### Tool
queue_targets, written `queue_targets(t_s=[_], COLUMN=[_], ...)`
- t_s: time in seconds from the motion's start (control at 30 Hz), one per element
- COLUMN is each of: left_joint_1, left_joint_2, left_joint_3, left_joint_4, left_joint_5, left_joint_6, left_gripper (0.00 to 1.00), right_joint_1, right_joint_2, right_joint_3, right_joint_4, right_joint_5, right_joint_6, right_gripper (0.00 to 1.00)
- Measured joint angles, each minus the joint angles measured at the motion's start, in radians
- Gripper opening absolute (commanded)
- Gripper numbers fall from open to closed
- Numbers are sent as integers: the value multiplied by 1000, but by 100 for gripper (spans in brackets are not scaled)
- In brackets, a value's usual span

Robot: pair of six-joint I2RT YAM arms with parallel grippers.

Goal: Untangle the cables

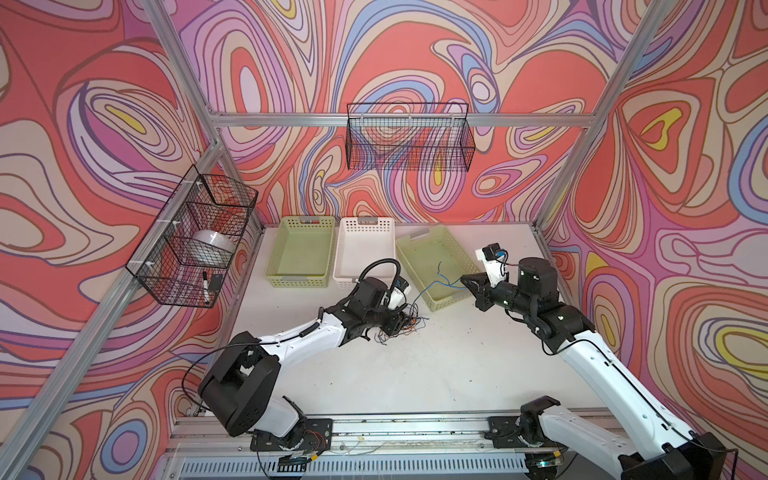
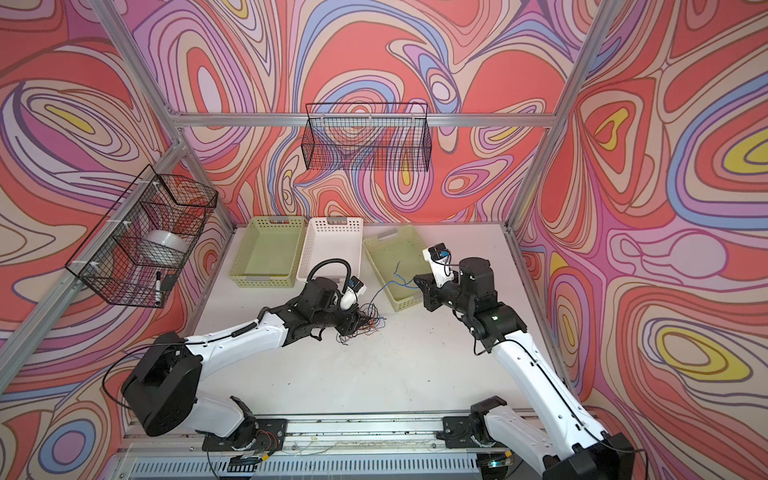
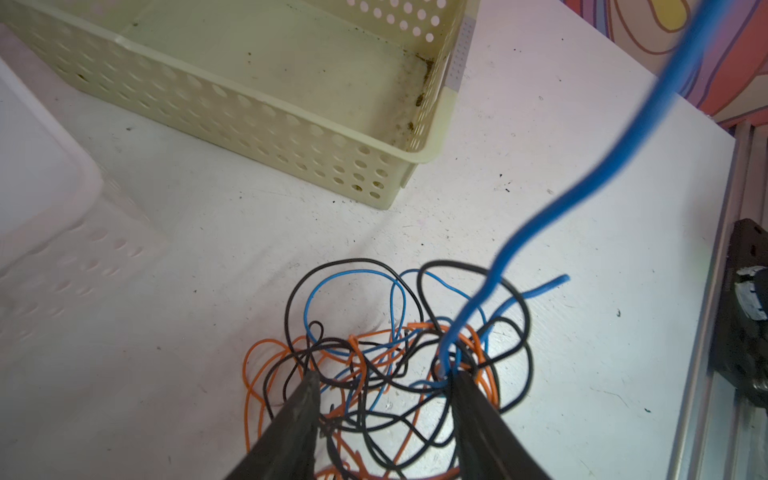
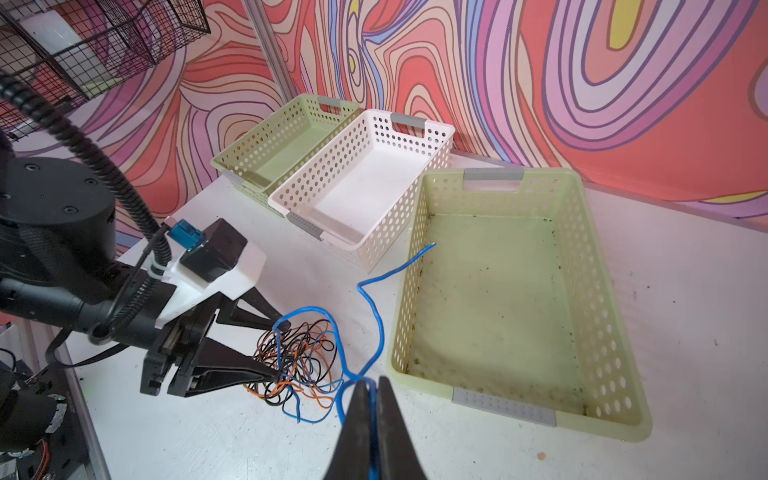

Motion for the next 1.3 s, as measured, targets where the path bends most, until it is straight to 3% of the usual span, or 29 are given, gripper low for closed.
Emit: queue_targets(t_s=[0.1, 0.3, 0.5, 0.7, 0.9, 1.13, 1.17, 1.23, 1.3], left_joint_1=[0, -15, -27, -8, 101, 182, 184, 184, 184], left_joint_2=[0, 14, -11, -158, -292, -309, -307, -294, -276], left_joint_3=[0, 2, 2, -2, -74, -89, -89, -90, -90], left_joint_4=[1, 19, 16, 16, 21, -68, -78, -90, -89], left_joint_5=[8, 24, 15, -26, -51, -121, -123, -111, -79], left_joint_6=[-1, -6, -5, -8, -51, -77, -77, -76, -77], left_gripper=[35, 0, 0, 0, 0, 0, 4, 41, 56], right_joint_1=[0, 0, 0, 0, -3, -21, -25, -28, -31], right_joint_2=[4, 13, 13, 19, 41, 32, 27, 5, -19], right_joint_3=[0, -2, -52, -106, -111, -111, -111, -111, -111], right_joint_4=[10, 44, 57, 39, 24, 6, 4, 7, 17], right_joint_5=[11, 34, 128, 289, 420, 486, 485, 449, 389], right_joint_6=[3, 18, 19, 24, 25, 23, 21, 10, -1], right_gripper=[0, 0, 0, 0, 0, 0, 0, 0, 0])
